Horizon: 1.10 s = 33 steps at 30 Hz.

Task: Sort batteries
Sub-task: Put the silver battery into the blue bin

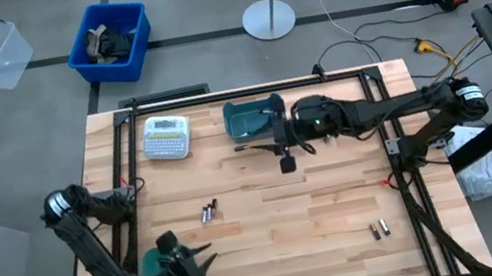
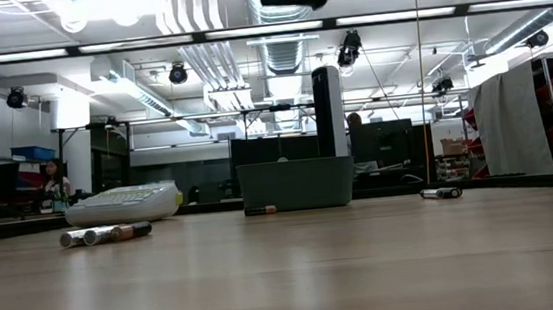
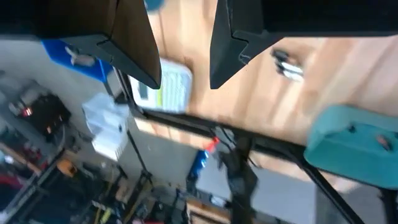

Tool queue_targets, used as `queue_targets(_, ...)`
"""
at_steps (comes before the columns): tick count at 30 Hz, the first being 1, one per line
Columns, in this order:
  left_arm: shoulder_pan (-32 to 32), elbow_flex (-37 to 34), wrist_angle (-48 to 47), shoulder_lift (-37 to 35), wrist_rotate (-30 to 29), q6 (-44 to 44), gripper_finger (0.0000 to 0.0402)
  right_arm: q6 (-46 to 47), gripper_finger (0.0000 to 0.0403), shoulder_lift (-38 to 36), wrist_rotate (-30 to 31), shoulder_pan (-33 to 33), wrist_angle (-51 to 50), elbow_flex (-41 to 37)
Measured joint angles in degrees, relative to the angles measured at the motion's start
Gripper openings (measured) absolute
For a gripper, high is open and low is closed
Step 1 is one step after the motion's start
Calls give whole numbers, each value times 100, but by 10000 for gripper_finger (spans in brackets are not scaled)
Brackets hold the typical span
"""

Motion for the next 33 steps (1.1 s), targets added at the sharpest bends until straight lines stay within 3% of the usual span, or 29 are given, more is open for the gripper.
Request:
queue_targets(5, 0, -407, 923, 251, -167, 281, 94, 153, 139, 0, -29, -482, -408, -12)
queue_targets(12, 0, -853, 945, 226, -923, 19, 94, 296, 146, 0, -85, -1001, -476, -143)
queue_targets(17, 10, -1240, 955, -101, -1066, 8, 94, 305, 138, 2, -765, -1226, -517, -225)
queue_targets(27, 364, -2307, 1044, -1067, -1352, 10, 75, -71, 116, 2, -860, -1281, -283, -227)
queue_targets(30, 602, -2676, 1534, -1484, -1334, 206, 62, 4, 112, 2, -960, -1380, -293, -230)
queue_targets(33, 851, -3024, 2616, -1824, -1083, 1171, 43, -1, 109, 7, -968, -1485, -299, -240)
